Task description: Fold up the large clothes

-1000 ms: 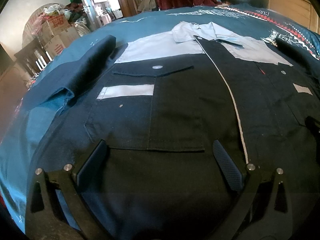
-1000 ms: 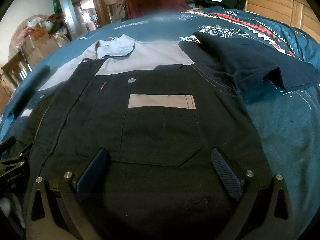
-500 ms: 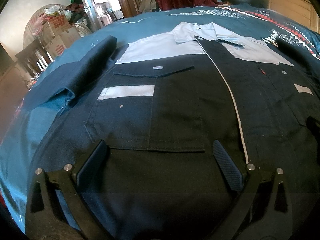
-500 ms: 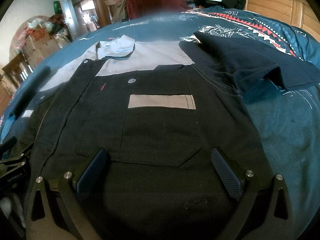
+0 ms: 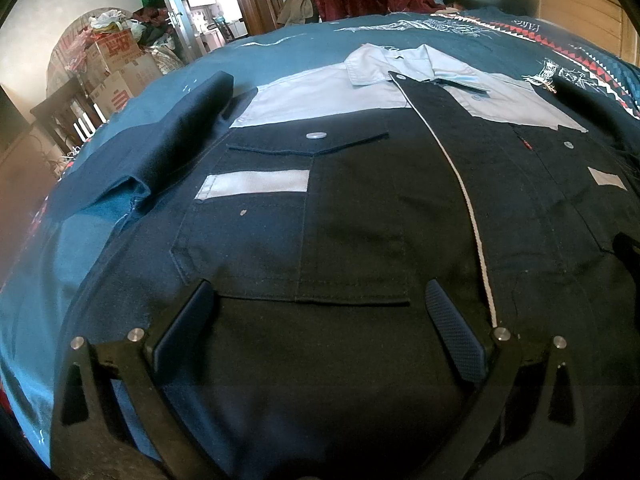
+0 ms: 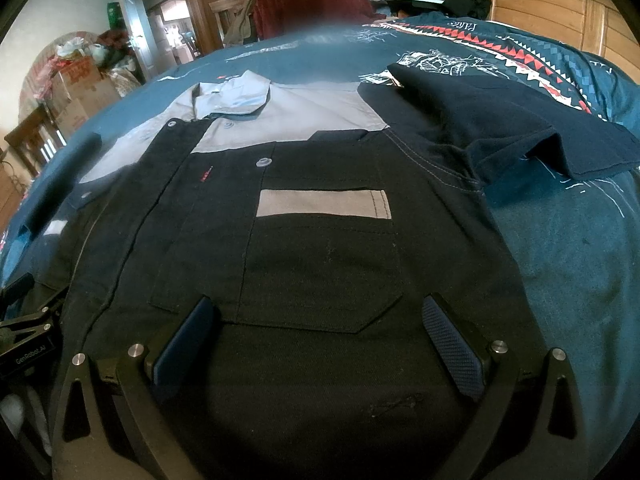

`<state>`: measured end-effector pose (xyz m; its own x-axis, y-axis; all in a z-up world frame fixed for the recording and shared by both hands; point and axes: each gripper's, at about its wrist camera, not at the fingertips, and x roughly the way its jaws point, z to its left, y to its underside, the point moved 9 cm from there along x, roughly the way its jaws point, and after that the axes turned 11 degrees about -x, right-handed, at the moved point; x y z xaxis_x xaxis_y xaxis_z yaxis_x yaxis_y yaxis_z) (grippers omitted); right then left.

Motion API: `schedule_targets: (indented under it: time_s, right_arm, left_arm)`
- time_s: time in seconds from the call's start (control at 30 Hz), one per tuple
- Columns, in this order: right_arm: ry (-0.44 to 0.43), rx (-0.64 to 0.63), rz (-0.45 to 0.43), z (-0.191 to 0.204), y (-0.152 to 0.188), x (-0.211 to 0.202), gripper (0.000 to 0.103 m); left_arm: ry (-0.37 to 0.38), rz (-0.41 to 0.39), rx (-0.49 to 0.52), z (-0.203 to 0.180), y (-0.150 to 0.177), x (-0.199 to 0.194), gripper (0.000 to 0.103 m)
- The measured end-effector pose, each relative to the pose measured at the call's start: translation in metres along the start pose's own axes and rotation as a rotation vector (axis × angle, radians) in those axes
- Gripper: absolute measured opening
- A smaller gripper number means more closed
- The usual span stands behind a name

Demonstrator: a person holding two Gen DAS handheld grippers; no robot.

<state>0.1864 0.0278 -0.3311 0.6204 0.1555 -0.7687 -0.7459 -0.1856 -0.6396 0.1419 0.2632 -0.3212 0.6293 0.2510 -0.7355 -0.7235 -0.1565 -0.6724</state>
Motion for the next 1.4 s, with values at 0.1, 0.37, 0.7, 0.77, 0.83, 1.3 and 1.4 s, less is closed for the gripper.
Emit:
schedule_targets:
  time_s: [0.1,0.37,0.7,0.77,0.83,1.3,1.4]
  right_arm:
    - [0.006,-0.002,0.0,0.0001,-0.0004,-0.0005,0.103]
    - [0.025,-0.011,0.022,0.001,-0.0005,-0.0005,0.103]
    - [0.017,-0.008,0.016,0.0007,0.0003,0.0004,0.103]
    - [0.019,-0.01,0.015,0.0007,0.0001,0.0005,0.103]
    - [0.019,-0.011,0.017,0.0011,0.0001,0.0005,0.103]
    - [-0.01,-0.029,0.081,0.0011,-0.0006,0.0021,0.103]
    - [-0.032,-0.061,0.092,0.0031,0.0031,-0.0004,0.103]
  left_arm:
    - [0.0,0.0,0.0,0.0001,0.0001,0.0,0.103]
    - [-0.001,0.003,0.0,0.0002,0.0005,-0.0004,0.103]
    - [-0.007,-0.003,0.001,-0.0006,0.0002,-0.0002,0.103]
    - [-0.007,-0.002,0.001,-0.0003,-0.0002,-0.0001,0.103]
    - [-0.006,0.0,0.0,-0.0004,0.0,0.0,0.103]
    - [0.007,0.073,0.011,-0.0031,-0.0018,0.0055,0.103]
    - [0.038,0.078,-0.008,-0.0002,-0.0002,0.0047,0.103]
